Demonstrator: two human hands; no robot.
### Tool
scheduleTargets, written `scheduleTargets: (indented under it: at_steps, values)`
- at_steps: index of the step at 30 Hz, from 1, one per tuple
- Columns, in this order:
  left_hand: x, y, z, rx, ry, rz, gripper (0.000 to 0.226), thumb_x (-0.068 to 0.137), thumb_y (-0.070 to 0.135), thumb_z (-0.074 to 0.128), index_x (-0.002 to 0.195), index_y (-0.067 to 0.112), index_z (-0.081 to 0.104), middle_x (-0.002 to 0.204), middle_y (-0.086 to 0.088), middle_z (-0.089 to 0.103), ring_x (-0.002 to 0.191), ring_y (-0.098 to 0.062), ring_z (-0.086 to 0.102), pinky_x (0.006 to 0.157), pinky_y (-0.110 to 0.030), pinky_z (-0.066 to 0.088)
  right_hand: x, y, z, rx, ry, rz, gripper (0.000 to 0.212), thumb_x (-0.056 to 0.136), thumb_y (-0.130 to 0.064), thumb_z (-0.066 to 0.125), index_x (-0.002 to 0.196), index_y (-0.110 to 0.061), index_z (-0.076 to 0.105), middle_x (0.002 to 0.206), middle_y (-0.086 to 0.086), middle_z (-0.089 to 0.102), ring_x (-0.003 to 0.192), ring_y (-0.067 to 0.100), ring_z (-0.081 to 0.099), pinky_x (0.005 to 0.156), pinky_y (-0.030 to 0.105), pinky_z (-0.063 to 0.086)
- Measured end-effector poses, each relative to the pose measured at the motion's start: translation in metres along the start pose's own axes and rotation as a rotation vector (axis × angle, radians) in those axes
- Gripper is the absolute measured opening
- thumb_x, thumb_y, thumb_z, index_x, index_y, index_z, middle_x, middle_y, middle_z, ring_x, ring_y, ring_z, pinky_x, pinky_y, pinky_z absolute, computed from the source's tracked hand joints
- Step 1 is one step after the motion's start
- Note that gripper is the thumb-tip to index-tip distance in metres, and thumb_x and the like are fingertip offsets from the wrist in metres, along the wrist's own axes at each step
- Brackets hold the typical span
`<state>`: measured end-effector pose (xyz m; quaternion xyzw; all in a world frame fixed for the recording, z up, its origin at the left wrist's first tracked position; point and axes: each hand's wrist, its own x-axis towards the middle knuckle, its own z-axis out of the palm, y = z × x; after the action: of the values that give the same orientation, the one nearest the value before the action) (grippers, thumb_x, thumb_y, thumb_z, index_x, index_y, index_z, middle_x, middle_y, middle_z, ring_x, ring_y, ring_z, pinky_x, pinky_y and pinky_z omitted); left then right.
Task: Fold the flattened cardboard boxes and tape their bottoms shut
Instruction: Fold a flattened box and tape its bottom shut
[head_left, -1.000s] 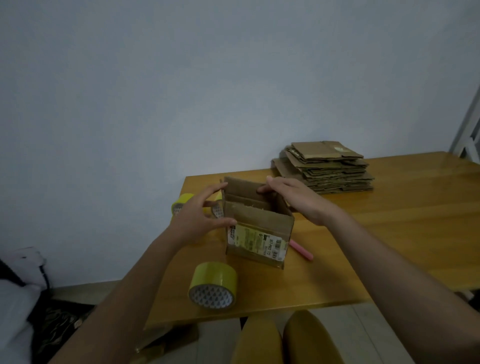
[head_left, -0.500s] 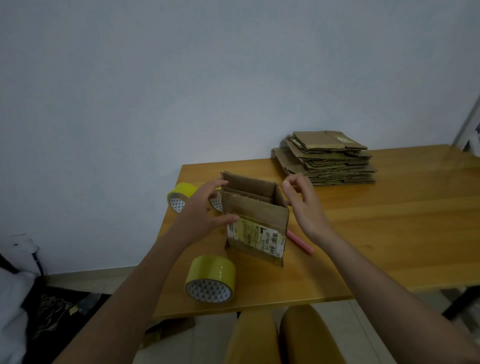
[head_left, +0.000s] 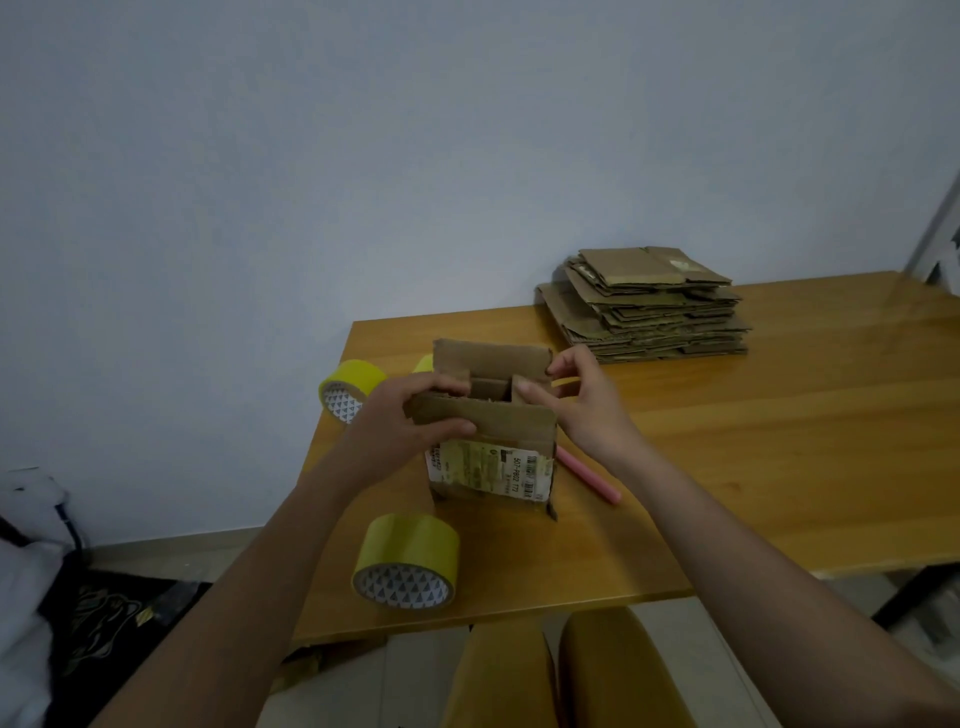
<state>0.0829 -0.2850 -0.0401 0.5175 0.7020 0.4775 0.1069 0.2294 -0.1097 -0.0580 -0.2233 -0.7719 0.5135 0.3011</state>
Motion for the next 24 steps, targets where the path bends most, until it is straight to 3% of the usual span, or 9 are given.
scheduleTargets:
  at_steps: [2, 4, 8, 12, 16, 18, 21, 24]
  values:
    - [-0.002, -0.003, -0.002, -0.141, 0.034, -0.061, 0.046, 0.072, 0.027, 0.075, 0.115, 0.014, 0.065, 0.116, 0.002, 0.069, 0.106, -0.008, 0.065, 0.084, -0.026, 0.056, 0.000, 0.000, -0.002, 0.081, -0.001, 0.014, 0.040, 0.082, -0.022, 0.076, 0.106, -0.023, 0.044, 0.106, -0.006, 0.056, 0.089, 0.011, 0.057, 0.062, 0.021, 0.050]
    - [-0.002, -0.007, -0.002, -0.216, 0.070, -0.103, 0.052, 0.073, 0.023, 0.075, 0.121, 0.012, 0.059, 0.120, 0.000, 0.067, 0.109, -0.010, 0.064, 0.087, -0.027, 0.056, 0.001, 0.000, -0.003, 0.163, -0.036, 0.034, 0.051, 0.083, -0.007, 0.073, 0.119, -0.026, 0.042, 0.112, -0.003, 0.057, 0.092, 0.011, 0.058, 0.062, 0.019, 0.052]
    - [0.002, -0.011, 0.002, -0.204, 0.164, -0.182, 0.062, 0.077, 0.011, 0.078, 0.131, 0.016, 0.048, 0.128, -0.007, 0.049, 0.107, -0.008, 0.061, 0.075, -0.015, 0.054, 0.003, 0.005, -0.005, 0.180, -0.183, -0.036, 0.033, 0.091, -0.001, 0.059, 0.116, -0.023, 0.063, 0.117, -0.002, 0.064, 0.110, 0.019, 0.060, 0.085, 0.033, 0.056]
    - [0.005, -0.012, -0.003, -0.060, 0.148, -0.178, 0.076, 0.077, 0.017, 0.079, 0.141, 0.027, 0.039, 0.132, -0.003, 0.033, 0.112, -0.006, 0.056, 0.079, -0.015, 0.051, 0.000, 0.011, -0.012, 0.366, -0.318, 0.062, 0.043, 0.085, -0.024, 0.040, 0.118, -0.017, 0.065, 0.124, 0.001, 0.063, 0.120, 0.020, 0.054, 0.097, 0.043, 0.049]
    - [0.008, -0.008, -0.002, -0.002, 0.041, -0.237, 0.050, 0.086, 0.024, 0.071, 0.132, 0.034, 0.053, 0.138, 0.001, 0.030, 0.121, -0.016, 0.044, 0.085, -0.017, 0.046, 0.001, 0.017, -0.012, 0.241, -0.347, 0.064, 0.036, 0.088, -0.056, 0.049, 0.108, -0.033, 0.069, 0.121, -0.007, 0.062, 0.117, 0.016, 0.055, 0.099, 0.049, 0.048]
    - [0.008, -0.006, -0.002, -0.058, -0.026, -0.288, 0.038, 0.088, 0.027, 0.067, 0.125, 0.033, 0.060, 0.139, 0.004, 0.035, 0.121, -0.016, 0.045, 0.080, -0.015, 0.048, 0.001, 0.020, -0.013, 0.128, -0.345, 0.051, 0.037, 0.084, -0.065, 0.050, 0.101, -0.038, 0.069, 0.121, -0.011, 0.058, 0.116, 0.016, 0.053, 0.097, 0.049, 0.050]
    - [0.005, -0.004, -0.002, -0.215, -0.070, -0.315, 0.032, 0.090, 0.026, 0.064, 0.120, 0.036, 0.061, 0.126, 0.019, 0.051, 0.112, -0.004, 0.054, 0.077, -0.018, 0.055, 0.000, 0.018, -0.015, 0.040, -0.355, 0.036, 0.041, 0.082, -0.065, 0.050, 0.105, -0.034, 0.066, 0.122, -0.011, 0.055, 0.113, 0.018, 0.055, 0.085, 0.038, 0.057]
    - [0.003, -0.002, -0.002, -0.186, -0.066, -0.286, 0.039, 0.091, 0.023, 0.063, 0.129, 0.028, 0.058, 0.118, 0.033, 0.049, 0.105, 0.005, 0.054, 0.077, -0.017, 0.056, -0.002, 0.015, -0.019, 0.006, -0.389, 0.019, 0.043, 0.076, -0.061, 0.061, 0.110, -0.034, 0.064, 0.125, -0.008, 0.052, 0.108, 0.018, 0.057, 0.071, 0.025, 0.057]
